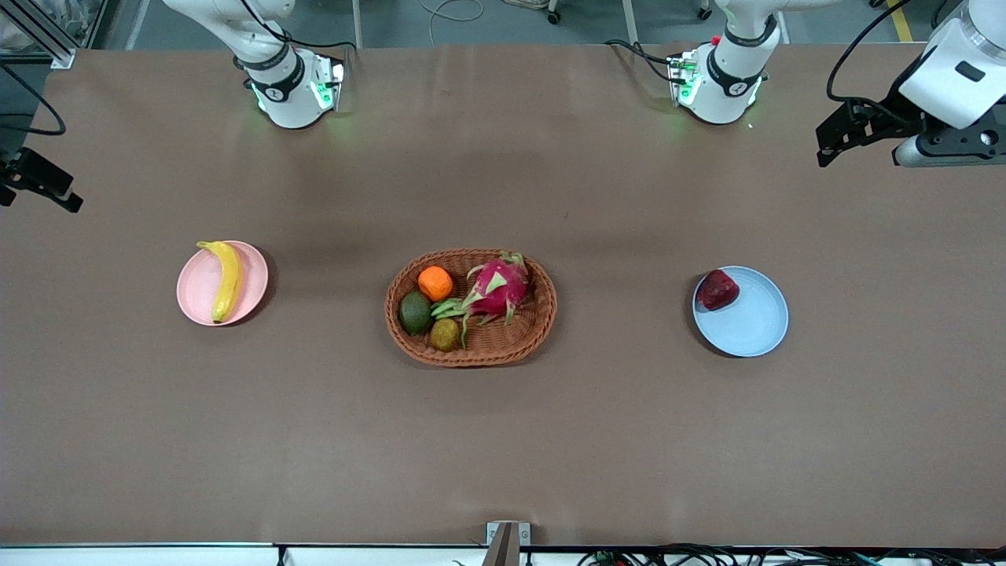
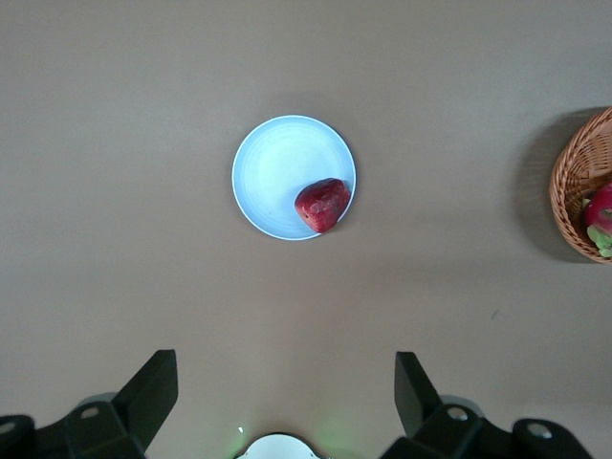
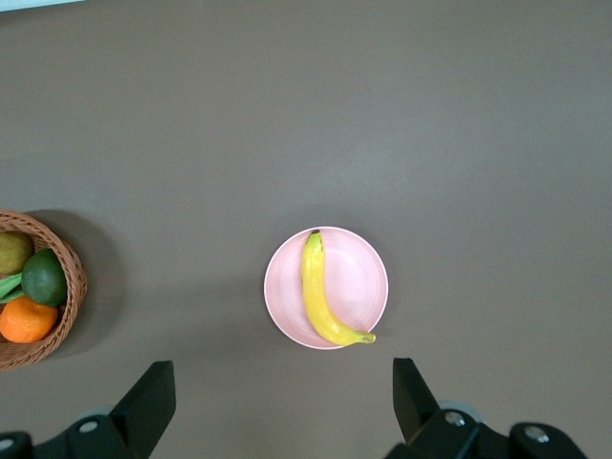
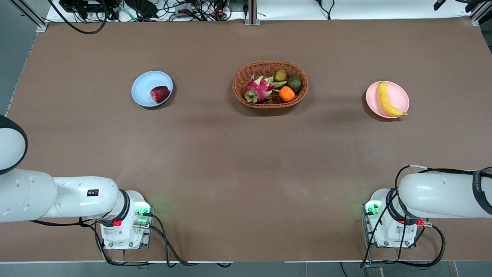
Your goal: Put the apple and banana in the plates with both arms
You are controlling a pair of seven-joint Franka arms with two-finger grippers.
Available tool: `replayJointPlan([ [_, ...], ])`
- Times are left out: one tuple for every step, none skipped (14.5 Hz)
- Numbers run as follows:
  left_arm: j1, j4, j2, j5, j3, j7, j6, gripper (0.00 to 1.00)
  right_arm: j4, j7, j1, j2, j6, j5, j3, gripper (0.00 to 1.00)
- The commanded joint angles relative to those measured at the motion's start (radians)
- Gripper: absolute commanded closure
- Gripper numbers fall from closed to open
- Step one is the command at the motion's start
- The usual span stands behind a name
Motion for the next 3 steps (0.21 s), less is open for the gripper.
replayJointPlan([
  [0.002, 0.012, -0.003, -0.003, 0.003, 0.024, -0.002, 0.00, -0.091, -0.004, -0.019, -0.061, 0.035, -0.017, 0.024, 0.00],
  [0.002, 0.012, -0.003, -0.003, 0.003, 0.024, -0.002, 0.00, -0.091, -0.006, -0.019, -0.061, 0.034, -0.016, 0.024, 0.00],
  [0.002, 0.012, -0.003, -0.003, 0.003, 0.024, -0.003, 0.00, -0.091, -0.007, -0.019, -0.061, 0.034, -0.017, 0.023, 0.00],
])
